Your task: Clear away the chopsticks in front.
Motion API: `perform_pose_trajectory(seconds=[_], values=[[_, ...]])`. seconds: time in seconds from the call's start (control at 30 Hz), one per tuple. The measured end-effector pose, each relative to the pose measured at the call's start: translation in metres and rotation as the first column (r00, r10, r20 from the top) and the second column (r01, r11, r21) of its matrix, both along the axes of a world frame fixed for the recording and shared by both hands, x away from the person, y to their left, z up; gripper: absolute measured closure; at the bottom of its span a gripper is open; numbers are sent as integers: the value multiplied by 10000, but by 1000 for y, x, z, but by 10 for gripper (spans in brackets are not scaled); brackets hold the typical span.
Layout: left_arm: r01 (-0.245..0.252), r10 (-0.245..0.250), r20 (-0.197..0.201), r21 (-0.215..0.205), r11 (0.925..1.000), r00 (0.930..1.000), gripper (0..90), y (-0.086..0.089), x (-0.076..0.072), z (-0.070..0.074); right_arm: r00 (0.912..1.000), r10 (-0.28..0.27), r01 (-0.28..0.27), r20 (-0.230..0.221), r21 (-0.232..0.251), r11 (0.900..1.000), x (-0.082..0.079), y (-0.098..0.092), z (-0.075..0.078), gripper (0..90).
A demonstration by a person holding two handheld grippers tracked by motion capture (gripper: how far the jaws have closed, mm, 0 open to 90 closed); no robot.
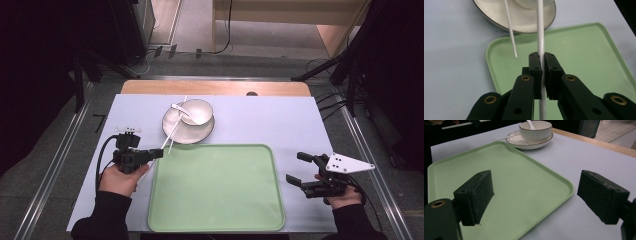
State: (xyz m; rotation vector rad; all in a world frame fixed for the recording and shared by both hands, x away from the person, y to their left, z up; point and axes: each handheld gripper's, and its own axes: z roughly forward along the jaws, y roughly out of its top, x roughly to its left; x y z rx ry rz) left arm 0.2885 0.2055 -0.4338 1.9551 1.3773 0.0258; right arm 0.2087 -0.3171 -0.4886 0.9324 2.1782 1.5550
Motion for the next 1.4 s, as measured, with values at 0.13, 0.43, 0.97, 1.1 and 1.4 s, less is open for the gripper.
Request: perform_pose_trajectory(seconds=[0.13,0.43,0.97,1.1,1.4], values=[[262,-257,-201,266,9993,9995,864,-6,-16,-10,10000,86,-86,15,0,10000,2,2,0,137],[219,-188,-1082,270,9994,9939,863,-2,-40,-35,9998,199,-198,44,-104,9997,5,5,0,137],[204,50,-1749,1436,9894,9846,850,-17,-29,-66,9997,254,-254,34,-105,9996,5,5,0,137],[225,37,-1607,1612,9867,9870,835,-19,-32,-66,9997,248,-248,6,-113,9996,5,5,0,137],[353,-125,-1715,1308,9908,9851,739,-16,-32,-66,9996,273,-273,-5,-129,9995,5,5,0,137]])
